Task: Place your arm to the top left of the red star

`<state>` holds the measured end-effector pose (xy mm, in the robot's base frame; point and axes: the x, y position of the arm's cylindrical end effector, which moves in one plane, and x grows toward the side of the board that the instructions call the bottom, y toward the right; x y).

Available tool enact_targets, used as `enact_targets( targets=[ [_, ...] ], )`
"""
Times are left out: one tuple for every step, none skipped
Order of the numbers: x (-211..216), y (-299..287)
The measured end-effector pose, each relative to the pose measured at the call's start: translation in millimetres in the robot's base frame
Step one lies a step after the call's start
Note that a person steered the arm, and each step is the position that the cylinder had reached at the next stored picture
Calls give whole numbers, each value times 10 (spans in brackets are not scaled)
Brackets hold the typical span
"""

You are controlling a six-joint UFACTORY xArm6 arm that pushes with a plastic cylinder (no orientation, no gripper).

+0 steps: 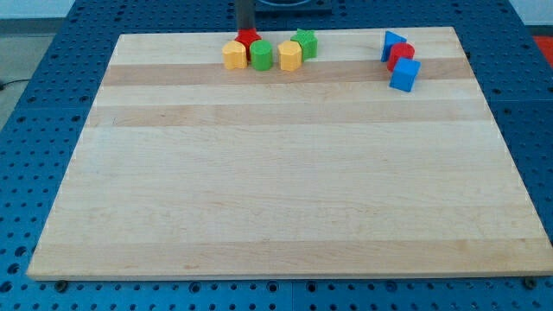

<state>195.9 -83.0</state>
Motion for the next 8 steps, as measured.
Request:
enact_targets(
  targets=[
    [3,-206],
    [10,-345],
    [67,-400],
    [239,-310],
    [289,-243],
    [311,-222],
    [224,-303],
    [7,-354]
  ],
)
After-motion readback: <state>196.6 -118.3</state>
